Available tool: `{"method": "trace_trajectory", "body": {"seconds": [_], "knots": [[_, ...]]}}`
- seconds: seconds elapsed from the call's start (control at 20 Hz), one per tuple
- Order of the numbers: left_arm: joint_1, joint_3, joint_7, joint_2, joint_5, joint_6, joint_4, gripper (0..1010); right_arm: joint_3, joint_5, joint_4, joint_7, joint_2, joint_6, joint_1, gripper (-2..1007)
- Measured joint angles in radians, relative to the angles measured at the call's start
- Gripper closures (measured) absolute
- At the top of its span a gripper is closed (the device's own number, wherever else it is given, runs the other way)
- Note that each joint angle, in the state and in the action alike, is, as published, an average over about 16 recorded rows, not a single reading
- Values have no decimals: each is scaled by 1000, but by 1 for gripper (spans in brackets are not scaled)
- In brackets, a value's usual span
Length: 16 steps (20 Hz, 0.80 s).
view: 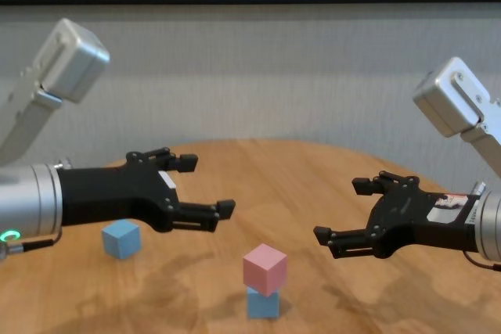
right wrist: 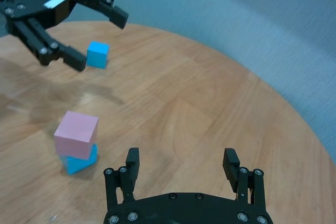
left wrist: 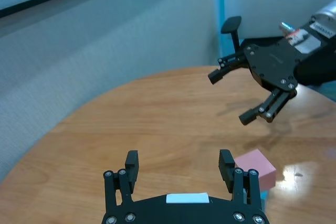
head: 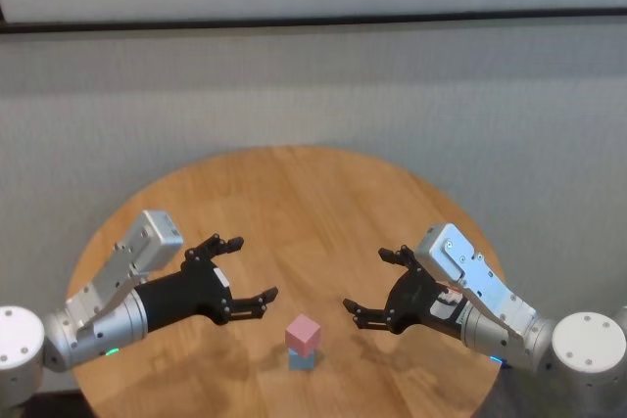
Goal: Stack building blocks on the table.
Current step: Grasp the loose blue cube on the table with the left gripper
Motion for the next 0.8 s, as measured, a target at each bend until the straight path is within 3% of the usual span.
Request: {"method": "trace_trajectory", "body": {"seconds": [0.35,0.8], "knots": [[-16,-11,17,1,1,25,12,8,-1,4,-1,4,1,1,1,4],[-46,-14,40,-17,28,45,82,8,-1,7,-2,7,2,2,2,4]]}}
